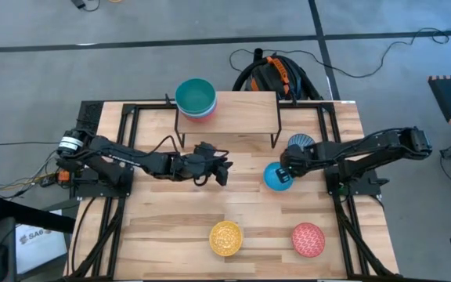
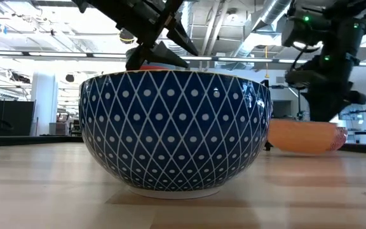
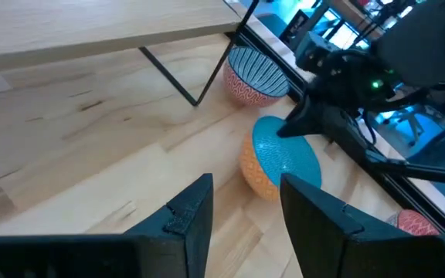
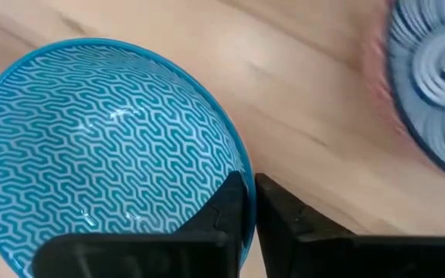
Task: Place and stack bowls onto a shelf
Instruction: Put the light blue pattern bowl on the shelf
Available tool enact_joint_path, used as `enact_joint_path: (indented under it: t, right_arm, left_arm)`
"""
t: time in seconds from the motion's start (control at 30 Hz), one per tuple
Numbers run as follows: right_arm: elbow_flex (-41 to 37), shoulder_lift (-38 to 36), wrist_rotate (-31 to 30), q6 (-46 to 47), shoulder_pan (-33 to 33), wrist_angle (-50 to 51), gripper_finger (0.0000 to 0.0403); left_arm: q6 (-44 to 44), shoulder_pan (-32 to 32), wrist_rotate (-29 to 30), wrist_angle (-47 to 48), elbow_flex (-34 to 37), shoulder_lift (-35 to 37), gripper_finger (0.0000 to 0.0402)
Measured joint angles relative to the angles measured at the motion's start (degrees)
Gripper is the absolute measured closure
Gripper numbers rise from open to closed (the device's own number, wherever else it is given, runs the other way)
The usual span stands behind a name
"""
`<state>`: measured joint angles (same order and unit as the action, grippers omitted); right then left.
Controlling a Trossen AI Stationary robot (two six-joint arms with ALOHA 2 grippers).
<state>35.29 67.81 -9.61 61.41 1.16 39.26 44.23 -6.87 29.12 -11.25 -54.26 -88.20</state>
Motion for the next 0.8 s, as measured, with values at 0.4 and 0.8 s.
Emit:
enact_joint_path:
  t: [0.4, 0.8]
  right_arm:
    - [0.08, 2.38, -2.0, -3.47, -0.21, -17.71, 0.036]
    - [8.08, 8.81, -11.85, -12.22, -4.65, -16.6, 0.0361]
  left_arm:
    - [0.5, 0.63, 0.14, -1.8, 0.05, -4.23, 0.0266]
    - [1.61, 0.81, 0.31, -5.25, -4.35, -13.97, 0.0266]
